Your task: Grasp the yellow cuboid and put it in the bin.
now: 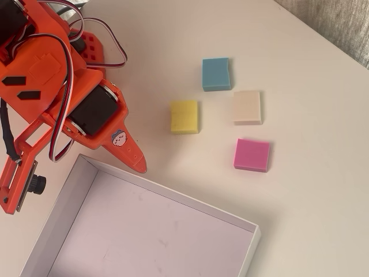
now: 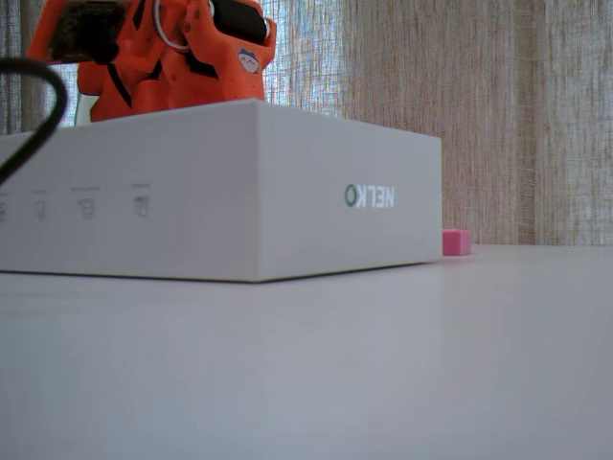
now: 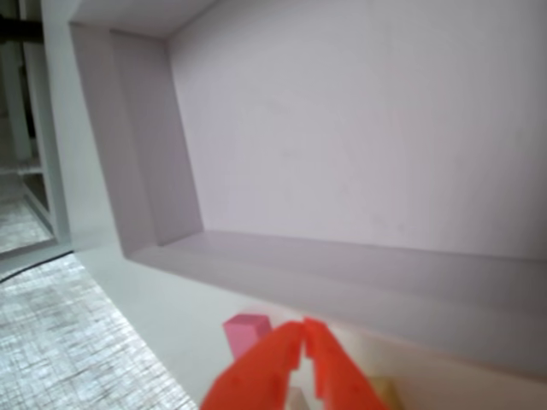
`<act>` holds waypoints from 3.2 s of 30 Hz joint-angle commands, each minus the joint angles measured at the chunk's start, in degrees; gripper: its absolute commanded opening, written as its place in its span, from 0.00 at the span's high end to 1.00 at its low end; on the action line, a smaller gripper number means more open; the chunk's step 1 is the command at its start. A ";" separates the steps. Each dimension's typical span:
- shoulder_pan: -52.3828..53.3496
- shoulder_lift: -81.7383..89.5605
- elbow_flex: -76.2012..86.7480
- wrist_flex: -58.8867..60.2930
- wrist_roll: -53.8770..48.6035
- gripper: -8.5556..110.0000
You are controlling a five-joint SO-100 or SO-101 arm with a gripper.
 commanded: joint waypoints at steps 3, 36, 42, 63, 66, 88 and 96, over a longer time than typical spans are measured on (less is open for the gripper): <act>-4.13 0.09 -0.09 -0.18 -3.43 1.00; -22.76 -50.45 -58.18 5.89 -4.13 0.67; -29.18 -63.11 -74.71 16.96 -1.49 0.67; -30.41 -69.17 -58.18 18.46 -11.25 0.66; -30.15 -69.79 -56.07 17.67 -14.68 0.66; -21.18 -65.13 -41.31 13.54 -31.11 0.67; -20.48 -63.37 -36.04 9.84 -31.64 0.67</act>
